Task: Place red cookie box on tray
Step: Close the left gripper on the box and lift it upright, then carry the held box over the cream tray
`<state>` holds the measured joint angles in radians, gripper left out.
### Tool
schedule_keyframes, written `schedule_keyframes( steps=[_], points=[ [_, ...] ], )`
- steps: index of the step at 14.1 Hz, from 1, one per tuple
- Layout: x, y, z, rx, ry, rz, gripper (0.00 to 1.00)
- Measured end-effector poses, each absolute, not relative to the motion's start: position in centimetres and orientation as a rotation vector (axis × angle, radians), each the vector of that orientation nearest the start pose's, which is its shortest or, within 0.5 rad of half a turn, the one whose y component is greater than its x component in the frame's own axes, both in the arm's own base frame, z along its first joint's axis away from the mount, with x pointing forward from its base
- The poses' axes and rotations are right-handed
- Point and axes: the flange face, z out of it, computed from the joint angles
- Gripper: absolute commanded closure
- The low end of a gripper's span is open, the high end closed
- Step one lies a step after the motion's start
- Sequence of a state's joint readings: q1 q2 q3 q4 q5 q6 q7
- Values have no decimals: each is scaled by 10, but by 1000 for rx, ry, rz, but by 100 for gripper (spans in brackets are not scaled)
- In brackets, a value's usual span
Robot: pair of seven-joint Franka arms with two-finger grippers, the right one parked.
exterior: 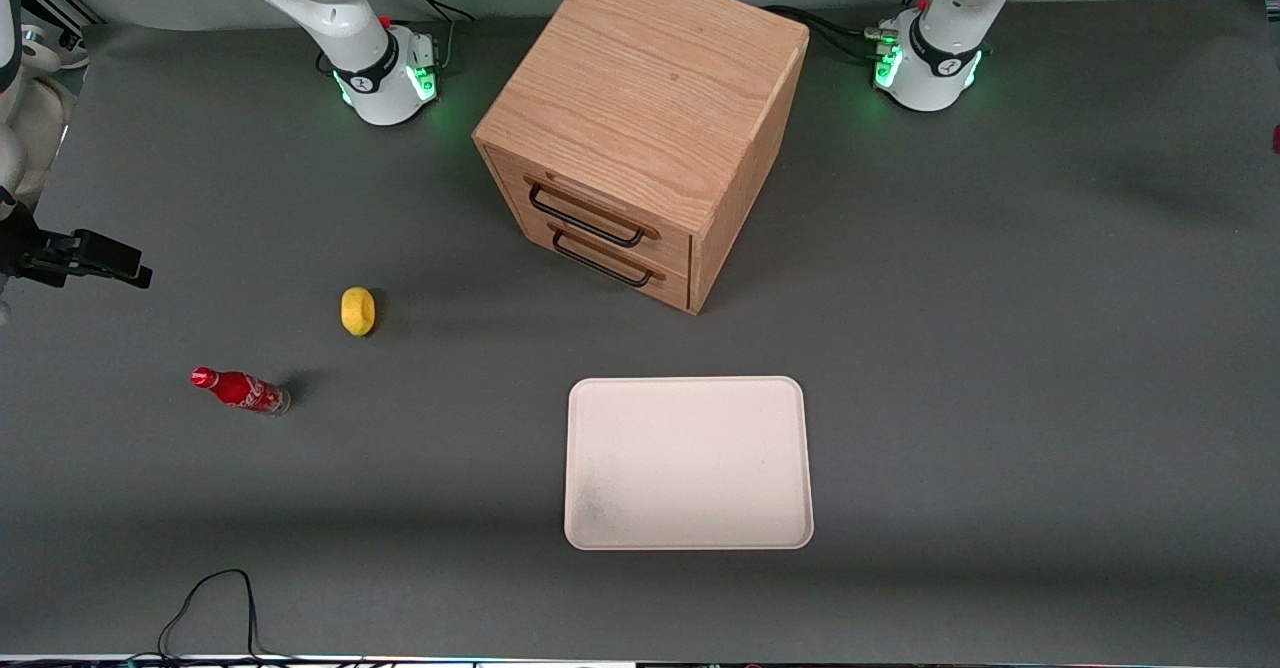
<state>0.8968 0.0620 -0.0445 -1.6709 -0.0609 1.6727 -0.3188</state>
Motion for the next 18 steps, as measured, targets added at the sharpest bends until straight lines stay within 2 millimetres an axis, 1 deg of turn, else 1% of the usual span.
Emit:
schedule_keyframes(
  steps=[2, 6, 8, 9, 10, 11, 12, 14, 16, 18],
  points=[
    [390, 421, 587, -2675, -1776, 31, 100],
    [386, 416, 643, -2638, -1812, -33, 100],
    [390, 405, 661, -2654, -1786, -47, 100],
    [401, 394, 665, -2679, -1750, -50, 100],
    [418, 374, 665, -2722, -1688, -47, 100],
    [441, 348, 664, -2775, -1607, -41, 100],
    [465, 316, 663, -2823, -1528, -35, 100],
    [508, 243, 663, -2905, -1382, -21, 100],
    [535, 176, 662, -2978, -1230, -9, 100],
    [554, 109, 659, -3030, -1104, 10, 100]
  ],
)
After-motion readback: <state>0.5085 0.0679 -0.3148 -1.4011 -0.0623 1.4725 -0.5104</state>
